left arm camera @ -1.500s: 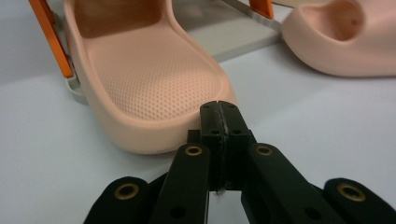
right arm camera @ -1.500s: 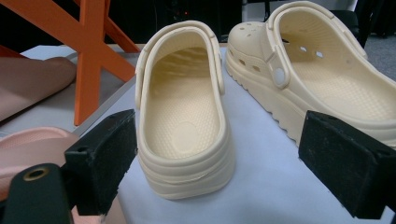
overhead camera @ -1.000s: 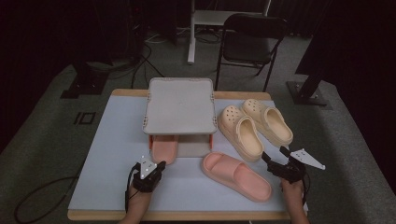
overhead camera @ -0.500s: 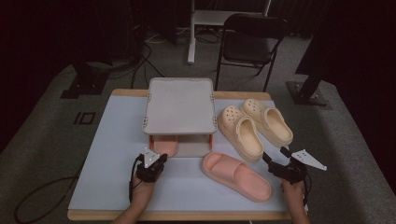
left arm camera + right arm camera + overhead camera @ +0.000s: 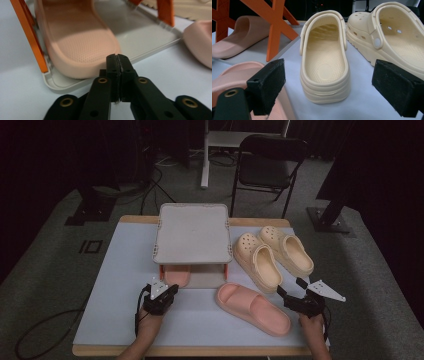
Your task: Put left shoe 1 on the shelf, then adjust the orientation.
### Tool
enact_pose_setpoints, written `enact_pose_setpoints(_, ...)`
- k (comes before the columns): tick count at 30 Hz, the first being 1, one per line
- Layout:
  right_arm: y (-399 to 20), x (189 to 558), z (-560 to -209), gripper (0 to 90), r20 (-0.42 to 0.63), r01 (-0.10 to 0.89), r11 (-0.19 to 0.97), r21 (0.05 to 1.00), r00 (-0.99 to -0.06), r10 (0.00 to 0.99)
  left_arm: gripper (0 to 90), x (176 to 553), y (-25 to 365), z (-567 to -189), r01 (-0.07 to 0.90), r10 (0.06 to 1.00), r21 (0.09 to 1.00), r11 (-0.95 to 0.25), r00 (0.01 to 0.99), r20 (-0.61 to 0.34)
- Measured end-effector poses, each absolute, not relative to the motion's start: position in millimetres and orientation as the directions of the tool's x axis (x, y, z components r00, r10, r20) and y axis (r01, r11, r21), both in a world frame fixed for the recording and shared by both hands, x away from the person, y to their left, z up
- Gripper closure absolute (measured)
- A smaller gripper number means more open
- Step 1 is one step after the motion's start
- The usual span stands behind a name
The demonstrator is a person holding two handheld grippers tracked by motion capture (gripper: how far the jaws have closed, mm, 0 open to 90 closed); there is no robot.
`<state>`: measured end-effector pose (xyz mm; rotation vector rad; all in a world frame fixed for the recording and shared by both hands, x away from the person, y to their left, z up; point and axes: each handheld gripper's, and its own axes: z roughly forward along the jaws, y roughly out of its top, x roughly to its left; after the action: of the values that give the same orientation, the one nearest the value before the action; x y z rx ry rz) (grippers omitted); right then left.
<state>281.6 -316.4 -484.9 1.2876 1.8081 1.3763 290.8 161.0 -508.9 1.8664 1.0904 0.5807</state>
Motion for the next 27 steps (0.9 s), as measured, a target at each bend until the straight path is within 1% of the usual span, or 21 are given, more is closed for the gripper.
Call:
enact_pose_setpoints(1,-316,282,-485,11.3,0.142,0.376,0.026,0.926,-0.412,0.900,83.1,289,162,-507,0.446,0.856,0.865,-0.231,0.516,-0.038)
enact_pose_setpoints(3,-315,283,-483,11.3,0.141,0.387,0.030,0.922,-0.407,0.902,82.7,284,165,-503,0.415,0.847,0.877,-0.241,0.531,-0.018)
enact_pose_setpoints(5,-313,283,-481,11.3,0.108,0.390,0.058,0.919,-0.392,0.914,75.4,280,169,-500,0.398,0.835,0.885,-0.240,0.550,-0.021)
enact_pose_setpoints(7,-313,283,-480,11.2,0.118,0.392,0.060,0.918,-0.415,0.902,69.4,276,173,-498,0.385,0.827,0.891,-0.239,0.562,-0.020)
enact_pose_setpoints(9,-313,284,-479,11.2,0.126,0.390,0.063,0.919,-0.440,0.889,54.2,273,178,-497,0.389,0.825,0.892,-0.229,0.563,-0.034)
enact_pose_setpoints(10,-313,284,-478,11.3,0.129,0.391,0.061,0.918,-0.443,0.887,49.6,272,182,-496,0.394,0.827,0.894,-0.216,0.560,-0.047)
enact_pose_setpoints(12,-313,285,-477,11.2,0.140,0.393,0.062,0.918,-0.464,0.874,35.3,271,190,-496,0.408,0.832,0.893,-0.190,0.550,-0.075)
enact_pose_setpoints(15,-313,288,-475,11.2,0.156,0.394,0.051,0.918,-0.476,0.866,13.9,269,201,-498,0.417,0.850,0.887,-0.200,0.524,-0.055)
enact_pose_setpoints(18,-313,291,-476,11.2,0.166,0.399,0.048,0.915,-0.484,0.859,2.3,268,214,-499,0.445,0.864,0.879,-0.170,0.496,-0.084)
enact_pose_setpoints(20,-313,293,-477,11.3,0.176,0.413,0.046,0.910,-0.484,0.857,1.5,268,224,-499,0.460,0.876,0.875,-0.148,0.472,-0.100)
enact_pose_setpoints(23,-314,296,-478,11.3,0.176,0.424,0.054,0.904,-0.485,0.856,1.5,267,236,-499,0.460,0.891,0.877,-0.138,0.444,-0.092)
enact_pose_setpoints(26,-313,300,-479,11.5,0.176,0.433,0.061,0.899,-0.485,0.857,1.6,265,247,-499,0.441,0.913,0.885,-0.148,0.404,-0.049)
enact_pose_setpoints(27,-313,302,-480,11.5,0.175,0.434,0.064,0.898,-0.487,0.856,1.6,265,251,-500,0.440,0.915,0.887,-0.140,0.399,-0.054)
